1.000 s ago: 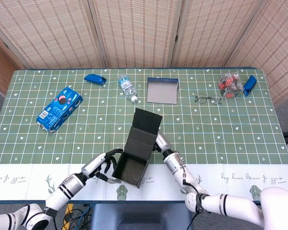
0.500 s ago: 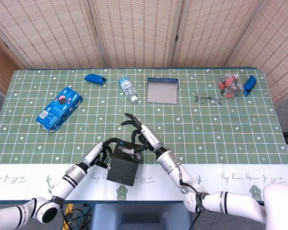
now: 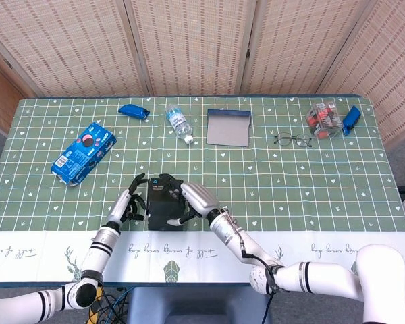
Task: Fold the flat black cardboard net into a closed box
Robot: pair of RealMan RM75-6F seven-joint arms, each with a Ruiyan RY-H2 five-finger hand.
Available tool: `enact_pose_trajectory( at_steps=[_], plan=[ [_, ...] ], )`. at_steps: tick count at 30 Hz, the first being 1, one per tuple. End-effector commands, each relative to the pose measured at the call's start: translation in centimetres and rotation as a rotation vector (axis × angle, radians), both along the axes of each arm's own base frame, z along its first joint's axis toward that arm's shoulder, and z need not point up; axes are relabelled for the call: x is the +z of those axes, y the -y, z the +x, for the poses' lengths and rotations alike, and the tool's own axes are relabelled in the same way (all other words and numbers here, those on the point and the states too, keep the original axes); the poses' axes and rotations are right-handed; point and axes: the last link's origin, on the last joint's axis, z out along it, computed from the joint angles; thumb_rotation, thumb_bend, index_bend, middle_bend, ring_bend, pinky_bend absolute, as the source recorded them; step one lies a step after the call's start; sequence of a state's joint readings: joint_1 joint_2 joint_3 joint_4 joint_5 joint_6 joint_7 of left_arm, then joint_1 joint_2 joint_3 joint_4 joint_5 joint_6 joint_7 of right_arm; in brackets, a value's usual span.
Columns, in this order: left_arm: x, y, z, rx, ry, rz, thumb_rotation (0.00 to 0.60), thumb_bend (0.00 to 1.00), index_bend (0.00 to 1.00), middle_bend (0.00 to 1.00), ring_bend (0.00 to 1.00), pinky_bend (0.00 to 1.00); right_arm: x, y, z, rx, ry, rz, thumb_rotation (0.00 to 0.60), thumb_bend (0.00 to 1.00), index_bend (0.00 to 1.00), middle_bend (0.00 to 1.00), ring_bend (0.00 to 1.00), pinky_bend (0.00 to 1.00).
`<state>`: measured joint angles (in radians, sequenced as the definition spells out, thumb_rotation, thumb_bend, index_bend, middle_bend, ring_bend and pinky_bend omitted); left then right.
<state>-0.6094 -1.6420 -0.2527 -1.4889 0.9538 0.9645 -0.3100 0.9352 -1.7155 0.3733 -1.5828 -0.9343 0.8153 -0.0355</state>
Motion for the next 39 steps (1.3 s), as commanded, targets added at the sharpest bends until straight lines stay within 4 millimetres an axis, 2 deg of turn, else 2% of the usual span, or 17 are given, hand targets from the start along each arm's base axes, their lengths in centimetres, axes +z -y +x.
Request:
enact_pose_trajectory(
  at_steps=[1, 12, 24, 33, 39],
  plan=[
    [0.4, 0.5, -0.1, 0.005, -0.002, -0.008, 0.600, 0.13, 0.00, 0.00, 0.54, 0.75, -0.8, 0.2, 0.5, 0.043, -0.082, -0.054, 0.600, 0.00, 0.07, 0.28, 0.68, 1.00],
    [2.2, 2.2, -0.6, -0.042, -0.045, -0.015, 0.600, 0.13, 0.00, 0.00, 0.52, 0.75, -1.6, 0.2, 1.1, 0.088, -0.188, -0.140, 0.600, 0.00, 0.12, 0.29, 0.71, 1.00],
    [5.3, 3.6, -2.8, -0.051, -0.144, 0.035, 0.600, 0.13, 0.00, 0.00, 0.52, 0.75, -3.1, -0.3, 2.3, 0.154, -0.332, -0.237, 0.600, 0.00, 0.18, 0.32, 0.74, 1.00],
    [6.8, 4.4, -3.4, -0.050, -0.134, 0.047, 0.600, 0.13, 0.00, 0.00, 0.51, 0.75, -4.2, -0.6, 1.5, 0.284, -0.507, -0.400, 0.600, 0.00, 0.22, 0.32, 0.74, 1.00],
    [7.5, 4.7, -3.9, -0.040, -0.119, 0.041, 0.600, 0.13, 0.00, 0.00, 0.51, 0.75, -5.6, -0.6, 1.1, 0.330, -0.547, -0.476, 0.600, 0.00, 0.24, 0.32, 0.74, 1.00]
  ],
)
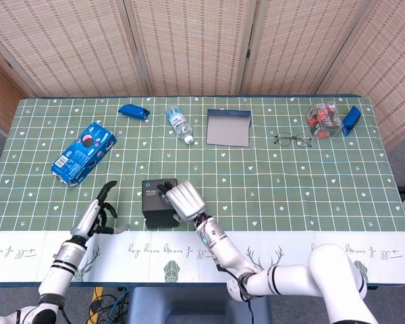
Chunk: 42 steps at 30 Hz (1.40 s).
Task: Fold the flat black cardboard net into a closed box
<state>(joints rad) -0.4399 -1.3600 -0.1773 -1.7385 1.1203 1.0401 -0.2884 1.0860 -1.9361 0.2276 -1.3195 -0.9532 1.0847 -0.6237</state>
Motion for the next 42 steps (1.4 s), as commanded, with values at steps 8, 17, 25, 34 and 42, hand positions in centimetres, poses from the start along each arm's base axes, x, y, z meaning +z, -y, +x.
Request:
enact_pose_trajectory(
  at_steps=[8, 17, 25, 34, 42],
  plan=[
    [1.1, 0.5, -0.5, 0.004, 0.020, 0.012, 0.600, 0.13, 0.00, 0.00, 0.51, 0.75, -1.9, -0.3, -0.1, 0.084, -0.005, -0.106, 0.600, 0.08, 0.33, 0.37, 0.76, 1.00],
    [1.7, 0.6, -0.6, 0.000, 0.026, 0.018, 0.600, 0.13, 0.00, 0.00, 0.51, 0.75, -2.4, -0.1, -0.7, 0.095, -0.022, -0.135, 0.600, 0.18, 0.39, 0.45, 0.79, 1.00],
    [2.5, 0.6, -0.5, -0.082, -0.051, 0.113, 0.600, 0.13, 0.00, 0.00, 0.49, 0.75, 0.2, -1.1, -2.3, 0.096, 0.072, -0.138, 0.600, 0.20, 0.39, 0.36, 0.77, 1.00],
    [4.2, 1.5, -1.8, -0.183, -0.322, 0.220, 0.600, 0.13, 0.00, 0.00, 0.24, 0.59, 9.9, -3.7, -9.9, -0.011, 0.108, -0.126, 0.600, 0.20, 0.38, 0.35, 0.72, 1.00],
    [5.5, 2.8, -3.8, -0.173, -0.563, 0.313, 0.600, 0.13, 0.07, 0.00, 0.15, 0.39, 17.7, -7.1, -17.9, -0.200, 0.058, -0.162, 0.600, 0.21, 0.38, 0.35, 0.52, 0.85]
  ],
)
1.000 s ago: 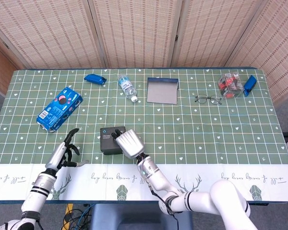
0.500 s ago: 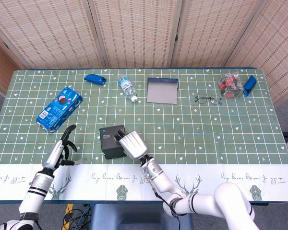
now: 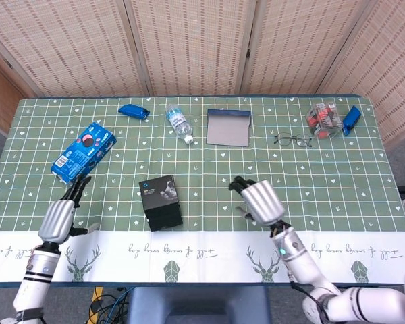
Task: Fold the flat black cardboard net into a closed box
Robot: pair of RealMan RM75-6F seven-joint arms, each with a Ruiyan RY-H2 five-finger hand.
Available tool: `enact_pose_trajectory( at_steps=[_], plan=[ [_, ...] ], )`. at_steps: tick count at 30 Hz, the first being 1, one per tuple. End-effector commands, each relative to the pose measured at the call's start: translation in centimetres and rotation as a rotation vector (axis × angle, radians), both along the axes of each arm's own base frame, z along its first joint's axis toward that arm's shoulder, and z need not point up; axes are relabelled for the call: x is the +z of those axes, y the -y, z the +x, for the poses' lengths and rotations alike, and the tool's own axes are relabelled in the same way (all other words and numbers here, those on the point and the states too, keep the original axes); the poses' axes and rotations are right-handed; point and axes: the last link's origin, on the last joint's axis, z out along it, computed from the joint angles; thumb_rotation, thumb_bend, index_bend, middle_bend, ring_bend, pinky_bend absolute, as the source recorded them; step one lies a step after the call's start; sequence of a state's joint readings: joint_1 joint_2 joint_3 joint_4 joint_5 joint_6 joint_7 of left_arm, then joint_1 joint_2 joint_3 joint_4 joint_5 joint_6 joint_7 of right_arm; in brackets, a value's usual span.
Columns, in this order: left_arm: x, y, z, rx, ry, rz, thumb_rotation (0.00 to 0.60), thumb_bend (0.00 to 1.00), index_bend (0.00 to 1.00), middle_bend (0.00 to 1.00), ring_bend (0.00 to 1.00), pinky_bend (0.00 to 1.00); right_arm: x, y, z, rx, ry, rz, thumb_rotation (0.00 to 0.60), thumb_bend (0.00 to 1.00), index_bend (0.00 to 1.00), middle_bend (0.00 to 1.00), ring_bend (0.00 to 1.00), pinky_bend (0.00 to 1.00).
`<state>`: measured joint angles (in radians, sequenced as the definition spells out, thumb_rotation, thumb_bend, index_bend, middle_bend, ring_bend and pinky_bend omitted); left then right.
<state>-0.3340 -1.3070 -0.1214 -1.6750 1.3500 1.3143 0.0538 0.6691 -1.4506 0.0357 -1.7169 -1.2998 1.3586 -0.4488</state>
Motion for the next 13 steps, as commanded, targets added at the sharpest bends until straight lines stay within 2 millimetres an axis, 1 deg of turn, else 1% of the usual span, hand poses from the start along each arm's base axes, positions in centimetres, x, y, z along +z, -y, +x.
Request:
enact_pose_trajectory(
  at_steps=[1, 4, 9, 11, 13],
  plan=[
    [0.7, 1.1, -1.4, 0.021, -0.101, 0.059, 0.600, 0.13, 0.07, 0.00, 0.15, 0.39, 4.5, -3.4, -5.3, -0.141, 0.000, 0.011, 0.600, 0.21, 0.37, 0.35, 0.49, 0.80],
    [1.1, 1.9, -2.1, 0.025, -0.148, 0.108, 0.600, 0.13, 0.07, 0.00, 0.15, 0.39, 6.5, -4.5, -8.1, -0.200, -0.020, -0.039, 0.600, 0.22, 0.36, 0.34, 0.43, 0.69],
    [1.6, 3.5, -3.1, 0.036, -0.204, 0.171, 0.600, 0.13, 0.07, 0.00, 0.14, 0.36, 8.7, -6.7, -12.1, -0.255, -0.031, -0.095, 0.600, 0.22, 0.33, 0.29, 0.35, 0.55],
    [1.8, 4.1, -3.3, 0.048, -0.218, 0.182, 0.600, 0.13, 0.07, 0.00, 0.14, 0.35, 9.4, -7.5, -13.2, -0.265, -0.025, -0.108, 0.600, 0.22, 0.31, 0.27, 0.33, 0.50],
    [1.9, 4.9, -3.5, 0.063, -0.236, 0.189, 0.600, 0.13, 0.07, 0.00, 0.14, 0.34, 10.0, -8.4, -14.2, -0.277, -0.006, -0.133, 0.600, 0.22, 0.31, 0.27, 0.32, 0.48]
  ],
)
